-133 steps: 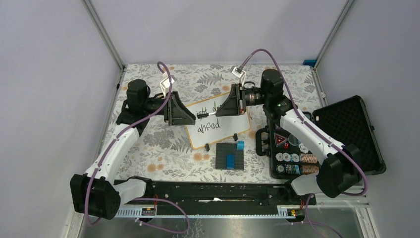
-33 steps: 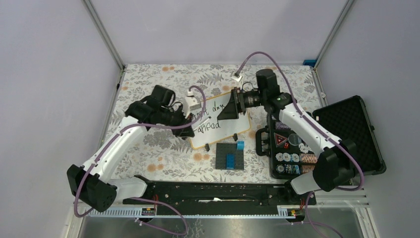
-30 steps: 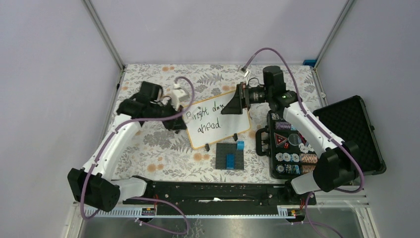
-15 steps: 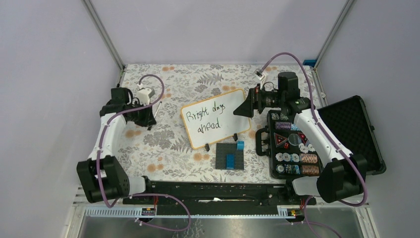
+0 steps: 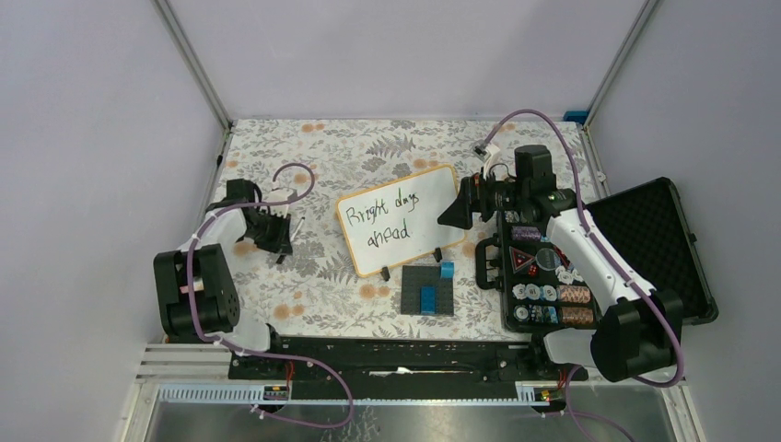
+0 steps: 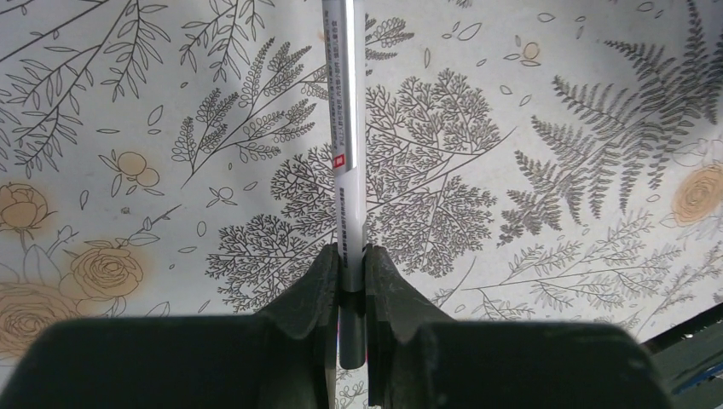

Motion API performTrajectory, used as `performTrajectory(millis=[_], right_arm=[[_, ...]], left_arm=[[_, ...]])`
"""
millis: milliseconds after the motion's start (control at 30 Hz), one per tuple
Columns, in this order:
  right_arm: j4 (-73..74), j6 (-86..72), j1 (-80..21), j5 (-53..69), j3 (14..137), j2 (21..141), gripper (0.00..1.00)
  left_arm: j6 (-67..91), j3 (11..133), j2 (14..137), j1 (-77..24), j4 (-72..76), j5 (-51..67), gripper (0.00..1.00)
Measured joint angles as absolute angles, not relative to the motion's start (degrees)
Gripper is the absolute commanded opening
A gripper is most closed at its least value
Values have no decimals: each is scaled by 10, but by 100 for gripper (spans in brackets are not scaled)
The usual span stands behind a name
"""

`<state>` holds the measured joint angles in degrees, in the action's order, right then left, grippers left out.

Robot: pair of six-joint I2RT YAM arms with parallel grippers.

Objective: Write a sentence on the whiteboard
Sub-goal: Put down the whiteboard marker at the center of the board.

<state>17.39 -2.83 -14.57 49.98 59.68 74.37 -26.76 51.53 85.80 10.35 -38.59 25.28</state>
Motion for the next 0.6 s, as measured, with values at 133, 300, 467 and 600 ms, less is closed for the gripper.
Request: performTrajectory(millis=[133,300,467,600], right_arm=[[174,-22,-146,500,590,741,100],[174,-10,-146,500,570,740,97],[183,12,-146,495,555,740,96],[183,27,-146,488,547,737,94]], left_arm=[[-267,508,868,103,-373,248,9],[-267,500,884,103,-359,242,14],[-268,496,903,103,-356,237,19],[-269,495,907,103,-352,236,27]])
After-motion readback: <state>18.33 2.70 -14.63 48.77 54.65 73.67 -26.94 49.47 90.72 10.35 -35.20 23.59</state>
